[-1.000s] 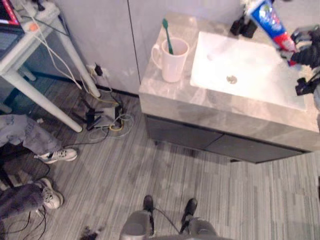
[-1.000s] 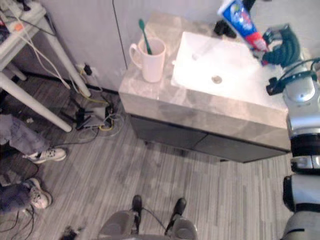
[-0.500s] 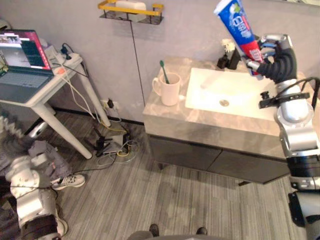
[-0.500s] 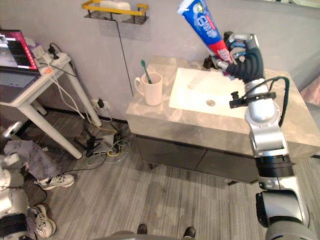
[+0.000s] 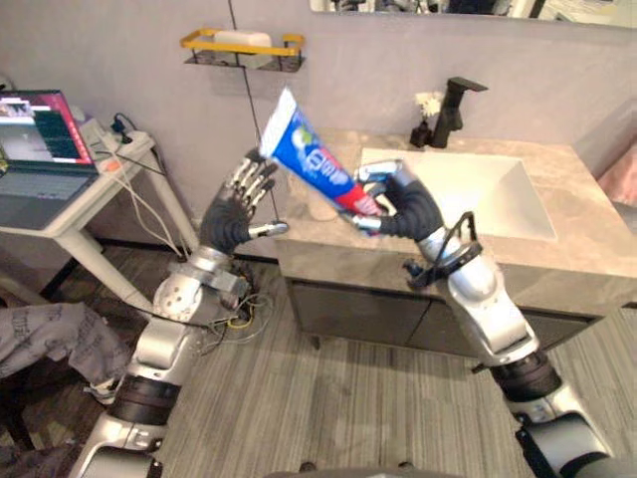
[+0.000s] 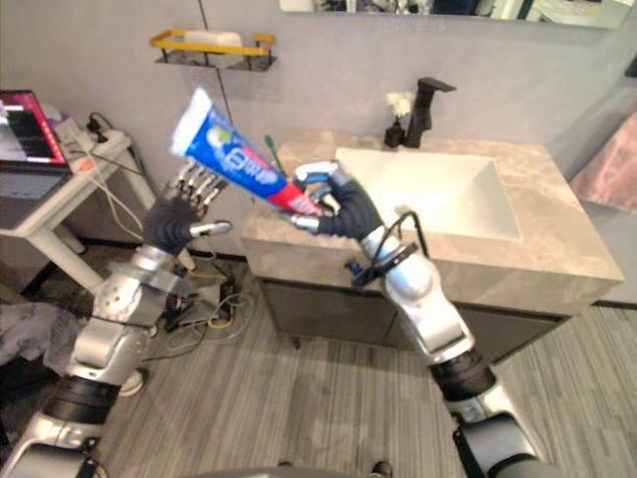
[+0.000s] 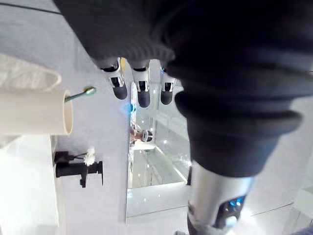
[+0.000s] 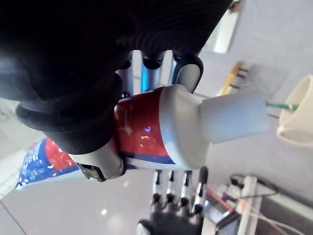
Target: Organize washtable
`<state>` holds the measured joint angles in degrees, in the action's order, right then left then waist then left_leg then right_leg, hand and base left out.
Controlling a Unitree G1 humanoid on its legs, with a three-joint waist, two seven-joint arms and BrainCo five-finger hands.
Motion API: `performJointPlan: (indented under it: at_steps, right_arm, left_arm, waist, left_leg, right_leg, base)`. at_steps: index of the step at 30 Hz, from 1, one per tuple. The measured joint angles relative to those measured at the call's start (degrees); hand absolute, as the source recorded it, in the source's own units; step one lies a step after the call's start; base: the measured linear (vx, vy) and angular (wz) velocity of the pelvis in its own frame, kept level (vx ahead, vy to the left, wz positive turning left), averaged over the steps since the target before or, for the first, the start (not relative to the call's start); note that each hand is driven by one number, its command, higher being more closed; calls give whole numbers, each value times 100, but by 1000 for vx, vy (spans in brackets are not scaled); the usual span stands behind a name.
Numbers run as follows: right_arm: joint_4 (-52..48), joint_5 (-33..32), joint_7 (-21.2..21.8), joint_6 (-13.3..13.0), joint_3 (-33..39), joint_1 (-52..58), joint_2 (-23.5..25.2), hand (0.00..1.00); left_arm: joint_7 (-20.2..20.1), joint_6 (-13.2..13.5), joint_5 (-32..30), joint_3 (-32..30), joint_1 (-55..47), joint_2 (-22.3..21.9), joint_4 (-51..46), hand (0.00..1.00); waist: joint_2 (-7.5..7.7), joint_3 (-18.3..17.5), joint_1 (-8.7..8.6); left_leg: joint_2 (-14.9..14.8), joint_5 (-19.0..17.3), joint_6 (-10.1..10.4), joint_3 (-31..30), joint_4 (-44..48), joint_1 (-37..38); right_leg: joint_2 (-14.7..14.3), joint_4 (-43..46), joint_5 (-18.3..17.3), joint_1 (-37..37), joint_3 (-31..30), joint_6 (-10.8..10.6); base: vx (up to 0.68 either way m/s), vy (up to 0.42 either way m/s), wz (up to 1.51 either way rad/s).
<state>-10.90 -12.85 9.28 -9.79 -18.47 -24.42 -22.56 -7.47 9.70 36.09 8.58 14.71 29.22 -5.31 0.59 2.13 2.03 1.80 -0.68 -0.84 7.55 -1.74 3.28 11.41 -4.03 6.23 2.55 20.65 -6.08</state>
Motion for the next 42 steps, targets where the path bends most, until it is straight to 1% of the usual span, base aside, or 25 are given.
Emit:
performJointPlan:
  at_steps: [2, 3, 4, 6, 9, 12, 14, 17, 18, 19, 22, 25, 28, 36, 42]
  right_arm:
    - [1, 0, 90, 34, -29, 119, 31, 100]
    - [1, 3, 104, 36, -44, 190, 64, 100]
    - [2, 5, 106, 64, -52, 242, 103, 100]
    - [3, 11, 107, 130, -50, 278, 97, 100]
    - [4, 20, 106, 136, -33, 389, 101, 100]
    - [5, 71, 105, 137, -19, 491, 115, 100]
    - [5, 177, 105, 137, 59, 542, 187, 100]
    - [5, 247, 103, 139, 148, 666, 195, 100]
    - [6, 274, 103, 143, 174, 707, 199, 100]
    - [9, 277, 104, 148, 175, 711, 199, 100]
    - [9, 277, 104, 148, 177, 714, 201, 100]
    - [9, 276, 104, 148, 188, 767, 203, 100]
    - [9, 278, 104, 151, 182, 867, 234, 100]
    - [9, 296, 104, 154, 141, 872, 383, 100]
    - [23, 296, 127, 176, -201, 919, 430, 100]
  left_arm:
    - [-9, -46, 65, 49, 0, -39, -13, 0]
    - [-11, -49, 113, 49, 0, -77, -44, 0]
    - [-13, -50, 159, 53, 4, -90, -91, 0]
    - [-36, -51, 167, 83, 53, -95, -105, 0]
    - [-135, -62, 171, 111, 175, -97, -125, 0]
    - [-162, -73, 211, 111, 179, -96, -182, 0]
    - [-249, -78, 221, 117, 179, -97, -206, 0]
    - [-267, -107, 272, 234, 192, -98, -275, 0]
    - [-291, -159, 309, 255, 192, -99, -357, 0]
    - [-364, -176, 385, 255, 192, -99, -393, 0]
    - [-395, -212, 503, 269, 195, -99, -467, 0]
    - [-503, -304, 713, 430, 238, -91, -538, 0]
    - [-618, -404, 869, 682, 238, -91, -654, 0]
    - [-616, -539, 1180, 988, 238, -75, -813, 0]
    - [-610, -615, 1310, 1231, 256, -85, -821, 0]
  waist:
    - [1, -1, -24]
    - [2, -3, -105]
    - [2, -4, -132]
    - [-2, -6, -152]
    - [-6, -8, -161]
    - [-40, -28, -257]
    - [-69, -41, -294]
    - [-110, -48, -321]
    - [-136, -43, -342]
    - [-169, -46, -374]
    - [-252, -74, -438]
    - [-312, -71, -434]
    - [-330, -72, -438]
    - [-331, -72, -447]
    - [-330, -72, -464]
  left_leg:
    - [3, 0, 0, 42, -26, 37]
    - [8, 1, -1, 42, -27, 37]
    - [11, 0, -1, 50, -29, 39]
    - [11, 0, -1, 67, -31, 48]
    - [7, -1, 0, 73, -32, 46]
    - [10, -2, 0, 77, -36, 42]
    - [9, -2, 0, 80, -36, 42]
    - [8, -2, 0, 84, -36, 37]
    - [8, -2, 0, 84, -36, 33]
    - [8, -2, 0, 84, -36, 25]
    - [6, -2, 0, 90, -37, -3]
    - [-4, -2, 0, 78, -38, -3]
    - [-5, -2, 0, 68, -38, -6]
    - [1, -1, 0, 51, -39, -8]
    - [10, -1, -1, 48, -51, -9]
  right_leg:
    - [0, 0, 2, 1, -41, -3]
    - [4, 0, 5, 1, -40, -5]
    - [6, -1, 6, 0, -45, -6]
    - [6, -4, 8, -1, -57, -8]
    - [0, -10, 8, -7, -61, -8]
    - [3, -13, 8, -13, -63, -9]
    - [3, -20, 10, -12, -63, -11]
    - [1, -29, 12, -13, -61, -13]
    - [1, -38, 18, -13, -59, -22]
    - [-1, -56, 29, -14, -58, -25]
    - [-21, -149, 84, -4, -55, -14]
    - [-31, -150, 84, 1, -49, -14]
    - [-31, -151, 84, 5, -40, -14]
    - [-27, -151, 84, 8, -28, -13]
    - [-21, -151, 83, 2, -28, -13]
  base:
    - [-13, 3, -11]
    - [0, 0, 0]
    - [0, 0, 0]
    - [4, -5, -3]
    - [0, 0, 0]
    - [0, 0, 0]
    - [-15, -7, 0]
    - [-22, -11, 0]
    - [0, 0, 0]
    - [0, 0, 0]
    - [0, 0, 0]
    - [0, 0, 0]
    - [0, 0, 0]
    - [-4, -1, 0]
    - [0, 0, 0]
